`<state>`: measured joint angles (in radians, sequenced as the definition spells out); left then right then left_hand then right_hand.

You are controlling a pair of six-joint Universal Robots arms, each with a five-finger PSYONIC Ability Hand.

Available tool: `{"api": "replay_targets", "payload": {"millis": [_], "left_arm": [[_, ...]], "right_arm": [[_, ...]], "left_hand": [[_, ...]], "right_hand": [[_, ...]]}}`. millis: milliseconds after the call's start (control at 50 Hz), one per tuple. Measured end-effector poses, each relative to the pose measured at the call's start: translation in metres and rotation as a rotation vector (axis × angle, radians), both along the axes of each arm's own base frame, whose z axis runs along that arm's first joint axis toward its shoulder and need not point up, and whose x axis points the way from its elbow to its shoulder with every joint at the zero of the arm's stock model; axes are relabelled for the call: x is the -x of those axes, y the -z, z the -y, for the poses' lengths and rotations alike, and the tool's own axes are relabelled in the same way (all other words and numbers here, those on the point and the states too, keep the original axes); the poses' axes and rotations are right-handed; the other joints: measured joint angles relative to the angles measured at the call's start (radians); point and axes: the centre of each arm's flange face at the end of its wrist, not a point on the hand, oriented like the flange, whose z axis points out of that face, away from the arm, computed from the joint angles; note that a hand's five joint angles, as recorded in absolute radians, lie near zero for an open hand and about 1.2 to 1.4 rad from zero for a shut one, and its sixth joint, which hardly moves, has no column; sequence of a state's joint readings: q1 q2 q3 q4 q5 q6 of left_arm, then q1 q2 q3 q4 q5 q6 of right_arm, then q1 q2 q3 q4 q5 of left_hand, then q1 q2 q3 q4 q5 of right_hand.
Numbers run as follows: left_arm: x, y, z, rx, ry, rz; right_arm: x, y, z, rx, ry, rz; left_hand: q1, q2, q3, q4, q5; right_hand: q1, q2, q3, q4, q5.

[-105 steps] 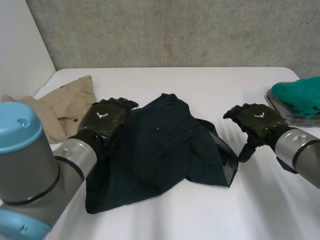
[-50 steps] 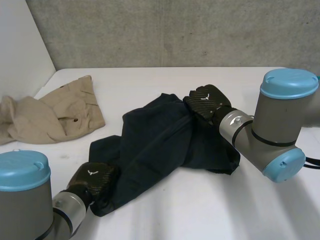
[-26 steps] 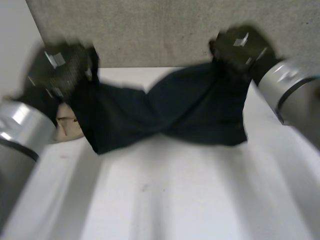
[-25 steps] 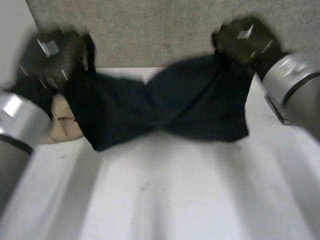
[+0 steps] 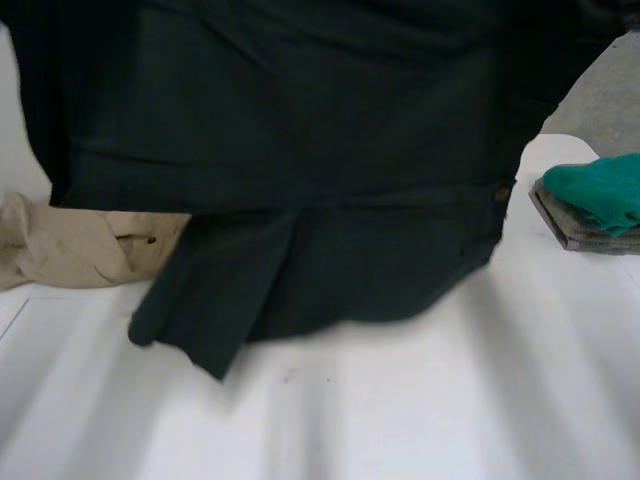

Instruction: Fold the laundry.

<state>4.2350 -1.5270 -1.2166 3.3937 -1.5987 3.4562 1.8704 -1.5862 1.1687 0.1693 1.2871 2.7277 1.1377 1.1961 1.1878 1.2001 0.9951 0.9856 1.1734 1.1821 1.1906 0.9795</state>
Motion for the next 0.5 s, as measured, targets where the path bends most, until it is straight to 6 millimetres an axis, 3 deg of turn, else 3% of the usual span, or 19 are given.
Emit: {"api": "replay_targets", "payload": {"millis": [140, 160, 260, 300, 340, 400, 420, 460, 480, 500], "left_arm": [[0.030, 0.041, 0.062, -0.078, 0.008, 0.056], [0.036, 0.052, 0.077, -0.090, 0.005, 0.065], [0.050, 0.090, 0.127, -0.118, -0.012, 0.085], [0.053, 0.100, 0.139, -0.121, -0.017, 0.088], [0.061, 0.125, 0.164, -0.134, -0.027, 0.099], [0.065, 0.139, 0.175, -0.137, -0.031, 0.105], [0.068, 0.146, 0.182, -0.135, -0.033, 0.108], [0.074, 0.164, 0.195, -0.133, -0.035, 0.117], [0.075, 0.166, 0.197, -0.132, -0.036, 0.117], [0.077, 0.173, 0.201, -0.131, -0.036, 0.121]], "right_arm": [[-0.018, 0.031, 0.051, -0.033, -0.009, 0.023], [-0.024, 0.043, 0.068, -0.025, -0.011, 0.037], [-0.042, 0.081, 0.111, 0.021, -0.012, 0.069], [-0.046, 0.092, 0.120, 0.033, -0.012, 0.074], [-0.056, 0.117, 0.138, 0.051, -0.010, 0.079], [-0.061, 0.134, 0.147, 0.062, -0.007, 0.080], [-0.064, 0.144, 0.153, 0.060, -0.002, 0.076], [-0.069, 0.173, 0.166, 0.030, 0.014, 0.055], [-0.069, 0.176, 0.168, 0.026, 0.016, 0.053], [-0.070, 0.187, 0.172, 0.013, 0.023, 0.045]], "left_hand": [[0.000, 0.000, 0.000, 0.000, 0.000], [0.000, 0.001, 0.000, 0.000, 0.000], [0.000, 0.001, 0.000, 0.000, 0.000], [0.000, 0.001, 0.000, 0.000, 0.000], [0.000, 0.001, 0.002, 0.001, 0.000], [0.000, 0.002, 0.003, 0.001, 0.000], [-0.083, -0.085, -0.065, -0.068, -0.068], [-0.607, -0.523, -0.514, -0.526, -0.520], [-0.681, -0.608, -0.577, -0.589, -0.585], [-0.869, -0.791, -0.777, -0.797, -0.786]], "right_hand": [[0.000, 0.000, 0.000, 0.000, 0.000], [0.000, 0.000, 0.000, 0.000, 0.000], [0.000, 0.000, 0.000, 0.000, 0.000], [0.000, 0.000, 0.000, 0.000, 0.000], [0.000, 0.000, 0.000, 0.000, 0.000], [-0.003, -0.003, -0.003, 0.000, 0.000], [-0.102, -0.103, -0.084, -0.084, -0.081], [-0.552, -0.573, -0.564, -0.543, -0.525], [-0.552, -0.573, -0.564, -0.543, -0.525], [-0.552, -0.573, -0.564, -0.543, -0.525]]}}
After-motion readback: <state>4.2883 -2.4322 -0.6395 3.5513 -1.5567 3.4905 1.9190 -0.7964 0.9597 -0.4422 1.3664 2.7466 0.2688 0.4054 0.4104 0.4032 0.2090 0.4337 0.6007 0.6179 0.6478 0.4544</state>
